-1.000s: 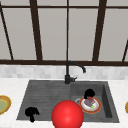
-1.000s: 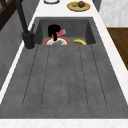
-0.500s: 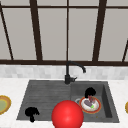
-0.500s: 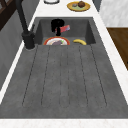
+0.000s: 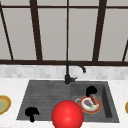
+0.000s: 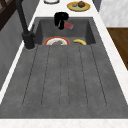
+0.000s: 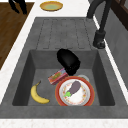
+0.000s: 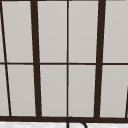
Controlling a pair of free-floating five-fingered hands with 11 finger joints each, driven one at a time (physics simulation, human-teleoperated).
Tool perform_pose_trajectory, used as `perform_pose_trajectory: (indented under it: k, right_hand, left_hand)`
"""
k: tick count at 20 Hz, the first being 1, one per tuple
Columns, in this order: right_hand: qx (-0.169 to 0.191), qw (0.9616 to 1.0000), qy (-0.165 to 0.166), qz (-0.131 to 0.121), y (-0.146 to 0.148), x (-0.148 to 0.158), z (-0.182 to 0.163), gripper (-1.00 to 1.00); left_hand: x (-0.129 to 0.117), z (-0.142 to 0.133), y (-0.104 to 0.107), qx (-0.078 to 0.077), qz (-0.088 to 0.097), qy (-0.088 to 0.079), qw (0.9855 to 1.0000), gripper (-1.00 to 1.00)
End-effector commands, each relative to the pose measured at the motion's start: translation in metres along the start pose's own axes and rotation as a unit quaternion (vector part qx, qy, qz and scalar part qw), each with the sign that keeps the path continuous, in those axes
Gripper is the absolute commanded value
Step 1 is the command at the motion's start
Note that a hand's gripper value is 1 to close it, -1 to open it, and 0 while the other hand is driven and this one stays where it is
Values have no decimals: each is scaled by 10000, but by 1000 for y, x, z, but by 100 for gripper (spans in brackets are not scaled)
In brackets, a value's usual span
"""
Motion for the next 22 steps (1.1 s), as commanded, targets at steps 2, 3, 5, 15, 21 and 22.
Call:
perform_pose_trajectory:
  k: [2,3,5,15,21,22]
  right_hand:
    - [-216,9989,-350,245,-26,-8,10,100]
    - [-216,9985,-426,258,-31,-10,13,100]
    - [-181,9979,-561,251,-35,-6,10,100]
    - [-239,9986,-477,57,-49,-24,0,100]
    - [-284,9960,-802,279,-74,-35,24,100]
    - [-304,9954,-856,304,-80,-36,25,100]
  left_hand:
    - [0,0,0,0,0,0,10000,0]
    - [0,0,0,0,0,0,10000,0]
    - [0,0,0,0,0,0,10000,0]
    - [0,0,0,0,0,0,10000,0]
    - [0,0,0,0,0,0,10000,0]
    - [0,0,0,0,0,0,10000,0]
